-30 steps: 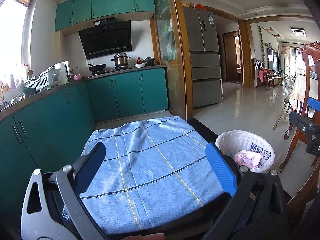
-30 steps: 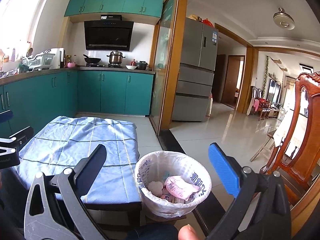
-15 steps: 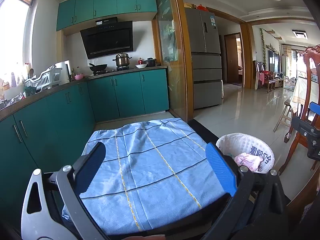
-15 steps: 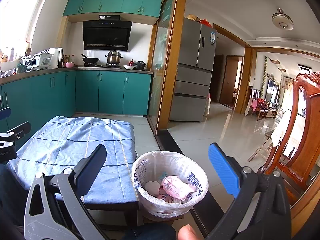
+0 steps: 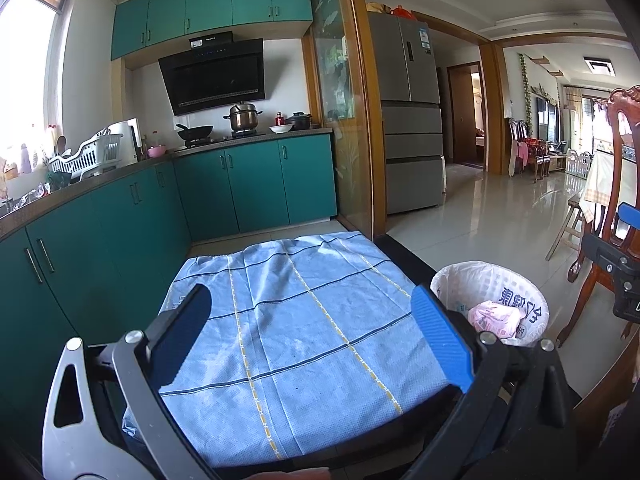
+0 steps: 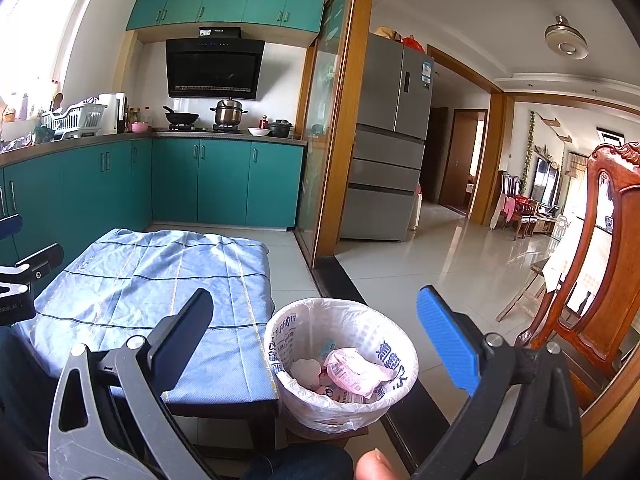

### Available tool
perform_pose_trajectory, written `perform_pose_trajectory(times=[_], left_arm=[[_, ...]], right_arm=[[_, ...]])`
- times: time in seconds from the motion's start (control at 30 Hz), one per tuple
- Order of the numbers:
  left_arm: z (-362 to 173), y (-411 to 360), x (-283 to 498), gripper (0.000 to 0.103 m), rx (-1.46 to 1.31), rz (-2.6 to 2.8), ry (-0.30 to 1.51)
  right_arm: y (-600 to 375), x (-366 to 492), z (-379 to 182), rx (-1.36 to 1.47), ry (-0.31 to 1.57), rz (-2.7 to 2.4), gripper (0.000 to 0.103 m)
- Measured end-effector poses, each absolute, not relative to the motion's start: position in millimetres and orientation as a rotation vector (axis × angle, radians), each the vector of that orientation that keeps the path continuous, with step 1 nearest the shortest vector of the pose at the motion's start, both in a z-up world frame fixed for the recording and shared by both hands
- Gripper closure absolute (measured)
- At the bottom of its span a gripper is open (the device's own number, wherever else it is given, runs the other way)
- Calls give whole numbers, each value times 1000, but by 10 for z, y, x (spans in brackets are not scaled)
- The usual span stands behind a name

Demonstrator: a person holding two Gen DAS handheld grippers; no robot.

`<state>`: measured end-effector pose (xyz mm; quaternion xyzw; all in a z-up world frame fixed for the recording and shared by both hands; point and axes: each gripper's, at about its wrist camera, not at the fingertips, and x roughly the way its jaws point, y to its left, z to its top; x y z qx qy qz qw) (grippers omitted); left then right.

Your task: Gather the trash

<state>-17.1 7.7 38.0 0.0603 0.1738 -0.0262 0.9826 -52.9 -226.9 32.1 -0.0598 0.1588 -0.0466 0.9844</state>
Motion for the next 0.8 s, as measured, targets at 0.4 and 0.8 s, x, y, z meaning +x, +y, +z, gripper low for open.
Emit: perform_pose_trajectory(times=[0.4, 0.8], left_arm=[[346, 71, -160, 3, 122, -55, 357], [355, 70, -159, 3, 123, -56, 357]], right_arm=[[-2238, -516, 289, -120, 332, -91, 4], [-2240, -524, 290, -121, 334, -91, 4]])
